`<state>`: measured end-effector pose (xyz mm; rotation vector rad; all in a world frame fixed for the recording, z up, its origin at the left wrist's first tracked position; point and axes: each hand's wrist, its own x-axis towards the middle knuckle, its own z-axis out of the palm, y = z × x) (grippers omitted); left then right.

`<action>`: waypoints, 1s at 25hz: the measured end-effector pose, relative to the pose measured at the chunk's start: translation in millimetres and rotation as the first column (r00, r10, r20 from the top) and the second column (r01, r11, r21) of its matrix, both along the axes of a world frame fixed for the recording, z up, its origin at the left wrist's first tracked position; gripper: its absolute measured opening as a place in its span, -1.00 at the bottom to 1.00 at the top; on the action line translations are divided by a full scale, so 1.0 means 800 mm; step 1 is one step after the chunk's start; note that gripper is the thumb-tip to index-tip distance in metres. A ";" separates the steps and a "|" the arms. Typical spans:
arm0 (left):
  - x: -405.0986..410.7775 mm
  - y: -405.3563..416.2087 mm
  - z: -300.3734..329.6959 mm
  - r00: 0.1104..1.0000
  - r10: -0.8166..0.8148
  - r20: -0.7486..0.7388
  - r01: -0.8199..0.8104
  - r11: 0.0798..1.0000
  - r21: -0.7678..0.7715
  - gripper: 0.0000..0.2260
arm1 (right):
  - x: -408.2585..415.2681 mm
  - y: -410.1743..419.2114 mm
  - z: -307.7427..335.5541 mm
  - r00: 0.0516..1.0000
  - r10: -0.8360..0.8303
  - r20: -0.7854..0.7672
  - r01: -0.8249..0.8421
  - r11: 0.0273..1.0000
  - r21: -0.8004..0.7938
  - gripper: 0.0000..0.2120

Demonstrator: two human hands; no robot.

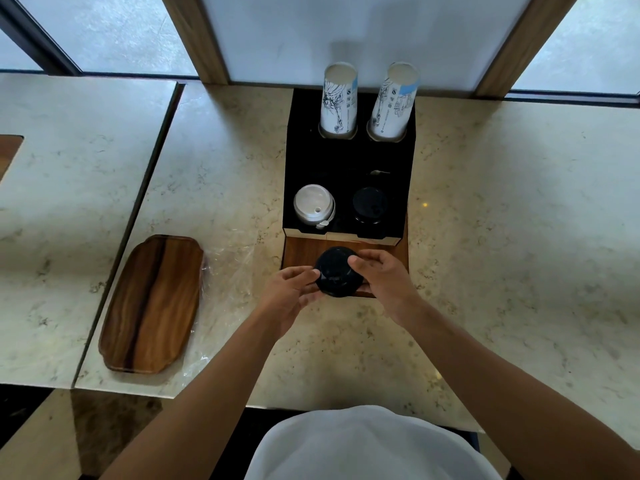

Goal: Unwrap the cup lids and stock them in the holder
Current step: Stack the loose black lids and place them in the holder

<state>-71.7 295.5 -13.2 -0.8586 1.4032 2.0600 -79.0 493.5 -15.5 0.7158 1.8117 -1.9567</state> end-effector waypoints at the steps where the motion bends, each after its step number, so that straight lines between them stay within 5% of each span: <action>1: -0.007 -0.002 0.000 1.000 0.008 -0.015 -0.009 1.000 -0.017 -0.72 | -0.009 -0.003 0.002 1.000 0.001 -0.007 0.000 1.000 0.006 -0.64; 8: -0.051 0.001 0.009 0.994 0.063 -0.084 -0.071 0.992 -0.107 -0.83 | -0.061 -0.013 0.007 0.999 0.017 -0.040 -0.012 0.993 0.116 -0.76; 15: -0.112 0.043 0.017 0.978 -0.066 -0.199 0.018 0.972 -0.233 -0.89 | -0.103 0.021 0.024 0.981 0.005 -0.192 0.063 0.937 0.344 -0.74; 22: -0.165 0.101 0.012 0.964 -0.175 -0.202 0.087 0.921 -0.381 -0.71 | -0.135 0.061 0.025 0.975 -0.002 -0.222 0.140 0.782 0.608 -0.73; 25: -0.172 0.114 0.005 0.915 -0.323 -0.243 0.139 0.815 -0.562 -0.68 | -0.144 0.071 0.021 0.973 -0.041 -0.227 0.180 0.754 0.632 -0.81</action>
